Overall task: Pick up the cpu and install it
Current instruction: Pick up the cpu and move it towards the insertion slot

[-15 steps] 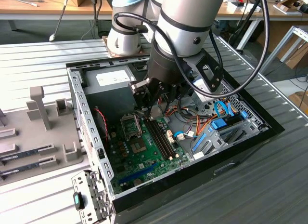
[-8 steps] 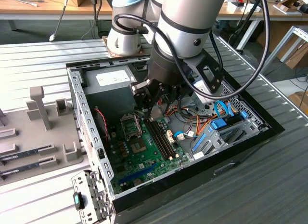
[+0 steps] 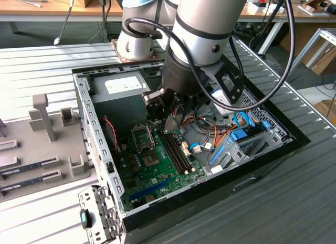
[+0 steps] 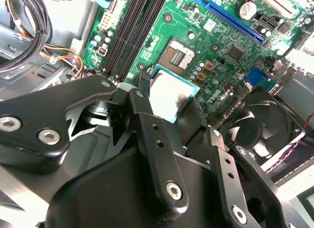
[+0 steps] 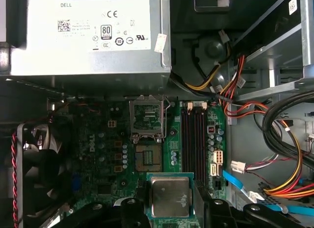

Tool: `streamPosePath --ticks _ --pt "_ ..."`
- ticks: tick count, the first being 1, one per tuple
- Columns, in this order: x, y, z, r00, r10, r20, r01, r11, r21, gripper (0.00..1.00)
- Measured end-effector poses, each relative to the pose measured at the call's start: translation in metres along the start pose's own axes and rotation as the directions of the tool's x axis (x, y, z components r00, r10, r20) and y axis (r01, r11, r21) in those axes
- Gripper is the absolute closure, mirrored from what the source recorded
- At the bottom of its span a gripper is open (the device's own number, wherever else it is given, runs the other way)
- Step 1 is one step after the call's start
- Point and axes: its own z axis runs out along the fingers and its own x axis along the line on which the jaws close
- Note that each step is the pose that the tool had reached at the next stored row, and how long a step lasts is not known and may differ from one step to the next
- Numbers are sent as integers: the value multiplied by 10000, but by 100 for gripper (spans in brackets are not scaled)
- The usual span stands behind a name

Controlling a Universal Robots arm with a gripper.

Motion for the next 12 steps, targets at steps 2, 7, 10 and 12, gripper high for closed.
streamPosePath --ticks 2,7,10,12 --pt "0 -6 4 10000 0 0 0 10000 -1 53" --pt "0 -19 12 10000 0 0 0 10000 -1 53" --pt "1 -27 17 10000 0 0 0 10000 -1 53" --pt "1 -30 20 10000 0 0 0 10000 -1 53"
